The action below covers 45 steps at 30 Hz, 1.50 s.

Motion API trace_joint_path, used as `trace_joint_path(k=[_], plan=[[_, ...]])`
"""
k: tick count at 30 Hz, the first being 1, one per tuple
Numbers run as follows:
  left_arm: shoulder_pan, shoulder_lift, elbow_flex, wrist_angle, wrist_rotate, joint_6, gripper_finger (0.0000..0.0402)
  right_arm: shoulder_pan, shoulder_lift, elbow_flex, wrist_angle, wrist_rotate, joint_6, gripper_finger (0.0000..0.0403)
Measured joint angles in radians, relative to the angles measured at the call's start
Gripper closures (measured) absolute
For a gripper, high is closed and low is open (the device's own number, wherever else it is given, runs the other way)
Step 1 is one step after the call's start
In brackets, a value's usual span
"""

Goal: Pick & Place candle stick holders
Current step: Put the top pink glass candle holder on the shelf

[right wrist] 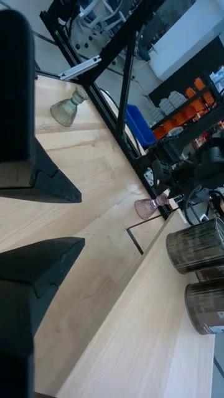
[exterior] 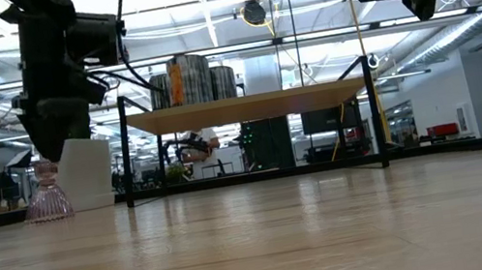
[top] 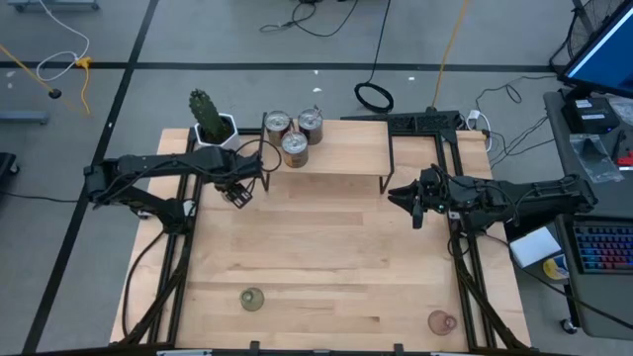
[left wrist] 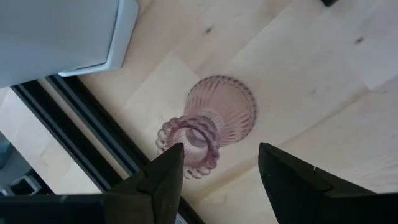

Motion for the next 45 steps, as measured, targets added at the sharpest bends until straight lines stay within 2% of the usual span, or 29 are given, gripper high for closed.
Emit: trace_joint_path(k=[5,11,18,21,28,33,38,45], plan=[[0.018,0.000,-0.006,0.007,0.004,0.012,0.0204,0.000,0.000,0.000,0.000,0.000,0.000,0.0313],[0.017,0.000,-0.092,0.069,0.058,0.001,0.0211,0.000,0.000,0.000,0.000,0.000,0.000,0.0313],[0.014,-0.004,-0.134,0.090,0.024,-0.007,0.0221,0.000,0.000,0.000,0.000,0.001,0.000,0.0313],[0.011,-0.003,-0.135,0.090,0.001,-0.008,0.0252,0.000,0.000,0.000,0.000,0.002,0.005,0.0313],[0.011,-0.003,-0.135,0.088,-0.026,-0.024,0.0368,0.000,0.000,0.000,0.000,0.002,0.023,0.0313],[0.008,-0.003,-0.135,0.071,-0.016,-0.032,0.0370,0.000,0.000,0.000,0.000,0.003,0.023,0.0313],[0.007,-0.012,-0.100,-0.063,0.024,-0.040,0.0374,0.000,0.000,0.000,0.000,0.002,0.026,0.0313],[-0.048,-0.074,0.049,-0.229,0.111,-0.070,0.0374,0.000,0.000,0.000,0.013,0.001,0.026,0.0313]])
